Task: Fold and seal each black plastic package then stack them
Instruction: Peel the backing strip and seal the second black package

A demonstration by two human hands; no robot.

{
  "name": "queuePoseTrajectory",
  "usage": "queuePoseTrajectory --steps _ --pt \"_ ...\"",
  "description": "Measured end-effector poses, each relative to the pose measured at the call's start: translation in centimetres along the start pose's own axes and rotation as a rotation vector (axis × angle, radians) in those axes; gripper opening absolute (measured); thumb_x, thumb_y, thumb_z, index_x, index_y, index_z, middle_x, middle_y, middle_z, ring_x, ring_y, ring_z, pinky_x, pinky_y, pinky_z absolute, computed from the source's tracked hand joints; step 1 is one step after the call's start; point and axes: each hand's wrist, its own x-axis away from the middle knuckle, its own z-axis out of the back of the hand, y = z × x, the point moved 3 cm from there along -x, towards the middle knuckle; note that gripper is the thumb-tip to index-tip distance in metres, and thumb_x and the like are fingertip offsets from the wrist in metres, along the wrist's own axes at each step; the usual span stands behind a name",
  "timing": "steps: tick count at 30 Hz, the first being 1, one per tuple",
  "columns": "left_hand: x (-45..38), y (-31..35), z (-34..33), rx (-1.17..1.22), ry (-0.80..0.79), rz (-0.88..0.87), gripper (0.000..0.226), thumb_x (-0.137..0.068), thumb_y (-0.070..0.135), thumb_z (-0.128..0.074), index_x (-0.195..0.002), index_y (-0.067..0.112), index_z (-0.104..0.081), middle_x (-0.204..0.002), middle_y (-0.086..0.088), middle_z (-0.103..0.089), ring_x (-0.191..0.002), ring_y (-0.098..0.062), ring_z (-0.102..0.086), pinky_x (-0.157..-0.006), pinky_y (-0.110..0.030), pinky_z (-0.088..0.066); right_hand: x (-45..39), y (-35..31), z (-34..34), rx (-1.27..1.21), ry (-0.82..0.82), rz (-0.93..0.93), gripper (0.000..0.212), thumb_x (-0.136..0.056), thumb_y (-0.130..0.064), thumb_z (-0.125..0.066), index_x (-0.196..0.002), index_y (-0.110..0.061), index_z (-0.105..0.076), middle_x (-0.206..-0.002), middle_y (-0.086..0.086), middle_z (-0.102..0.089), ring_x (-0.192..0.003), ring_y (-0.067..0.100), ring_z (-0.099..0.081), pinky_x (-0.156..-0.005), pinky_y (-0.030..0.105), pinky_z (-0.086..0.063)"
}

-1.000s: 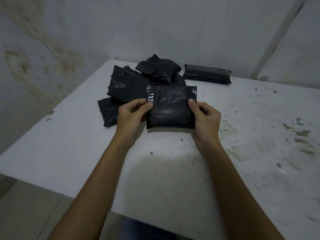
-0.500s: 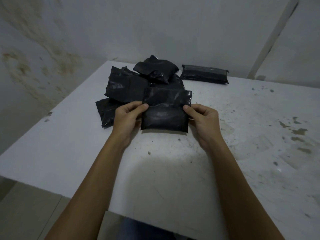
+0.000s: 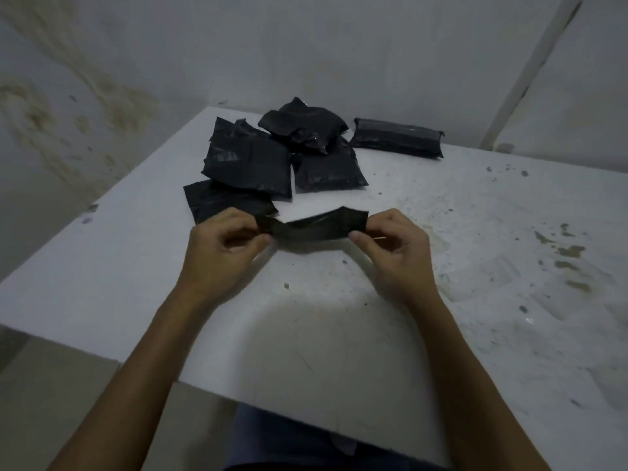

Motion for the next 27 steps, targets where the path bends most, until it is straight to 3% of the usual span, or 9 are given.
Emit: queuePoseTrajectory --steps 5,8,11,18,24,27 --pt "2.0 0.2 0.6 -0.139 -0.119 -0.15 0.025 -0.088 0.034 -0.074 -0.094 0.01 -0.079 -0.092 0.002 -0.072 -0.081 -0.013 -0.069 -0.074 -0.028 -0.059 1.8 -0.4 0.6 0.219 -0.129 0.142 0.007 -0.081 -0.006 -0.083 -0.084 -0.01 -0.077 -0.082 -0.002 -0.067 -0.073 0.011 -0.064 -0.064 0.025 -0.053" --pt "2.6 0.3 0.6 -0.184 -0.181 -0.194 0.026 -0.091 0.038 -0.07 -0.089 0.012 -0.078 -0.087 0.007 -0.07 -0.077 -0.007 -0.066 -0.07 -0.024 -0.056 2.8 -0.3 0.7 0.312 -0.182 0.148 0.007 -0.08 -0.006 -0.08 -0.081 -0.012 -0.077 -0.077 -0.005 -0.066 -0.069 0.011 -0.061 -0.061 0.031 -0.05" --pt "2.9 0.2 0.5 -0.21 -0.201 -0.19 0.024 -0.091 0.037 -0.07 -0.084 0.015 -0.076 -0.081 0.011 -0.067 -0.07 -0.009 -0.063 -0.063 -0.033 -0.054 3.4 -0.5 0.4 0.354 -0.185 0.13 0.008 -0.079 -0.006 -0.077 -0.077 -0.013 -0.073 -0.074 -0.007 -0.062 -0.066 0.007 -0.057 -0.059 0.026 -0.045" --pt "3.1 -0.3 0.5 -0.204 -0.181 -0.097 0.031 -0.095 0.042 -0.063 -0.092 0.014 -0.077 -0.081 0.006 -0.071 -0.071 -0.012 -0.065 -0.062 -0.044 -0.055 4.0 -1.0 0.1 0.368 -0.166 0.038 0.004 -0.087 -0.012 -0.072 -0.085 -0.015 -0.074 -0.078 -0.004 -0.066 -0.07 0.012 -0.06 -0.061 0.031 -0.048" --pt "3.4 -0.1 -0.6 -0.167 -0.103 0.12 0.02 -0.099 0.029 -0.066 -0.079 0.028 -0.067 -0.073 0.014 -0.064 -0.071 -0.006 -0.06 -0.063 -0.028 -0.044 4.1 -0.9 -0.7 0.364 -0.139 -0.119 0.026 -0.099 -0.018 -0.059 -0.074 -0.012 -0.055 -0.078 -0.001 -0.056 -0.07 0.015 -0.053 -0.061 0.035 -0.042" --pt "3.5 0.0 -1.2 -0.159 -0.051 0.232 0.023 -0.099 0.032 -0.066 -0.077 0.024 -0.07 -0.067 0.006 -0.064 -0.066 -0.012 -0.059 -0.063 -0.034 -0.048 4.0 -1.2 -1.3 0.373 -0.089 -0.159 0.033 -0.104 -0.022 -0.052 -0.072 -0.011 -0.049 -0.075 0.002 -0.052 -0.067 0.014 -0.048 -0.059 0.032 -0.036"
